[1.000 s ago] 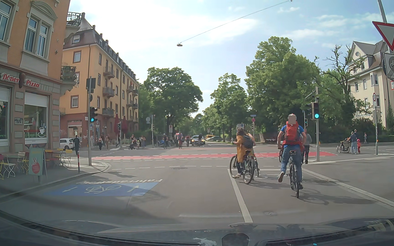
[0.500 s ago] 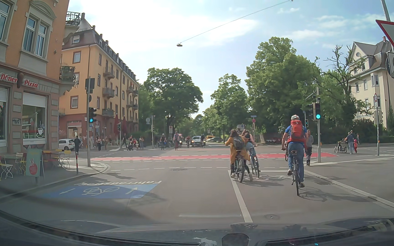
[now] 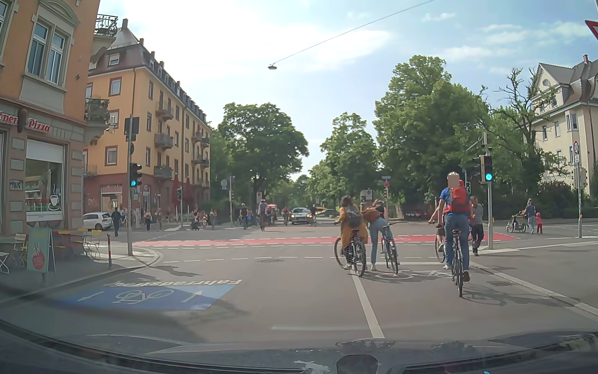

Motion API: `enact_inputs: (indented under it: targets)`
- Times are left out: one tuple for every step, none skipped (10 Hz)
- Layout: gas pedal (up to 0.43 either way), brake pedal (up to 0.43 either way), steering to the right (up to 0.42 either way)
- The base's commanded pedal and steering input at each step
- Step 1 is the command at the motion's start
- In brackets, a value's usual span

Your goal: Follow the waypoints while adhering to traffic rules and regulations

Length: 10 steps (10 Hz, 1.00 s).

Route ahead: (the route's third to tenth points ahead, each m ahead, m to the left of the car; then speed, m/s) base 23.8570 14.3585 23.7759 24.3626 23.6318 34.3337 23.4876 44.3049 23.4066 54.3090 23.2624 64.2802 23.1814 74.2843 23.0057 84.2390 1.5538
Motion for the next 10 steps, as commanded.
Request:
enact_inputs:
  targets:
    - [0.268,0.000,-0.016]
    - [0.067,0.000,-0.014]
    - [0.000,0.000,-0.012]
    - [0.000,0.000,-0.012]
    - [0.000,0.006,-0.012]
    - [0.000,0.037,-0.012]
    - [0.000,0.049,-0.012]
    - [0.000,0.055,-0.012]
    - [0.000,0.067,-0.012]
    - [0.000,0.067,-0.012]
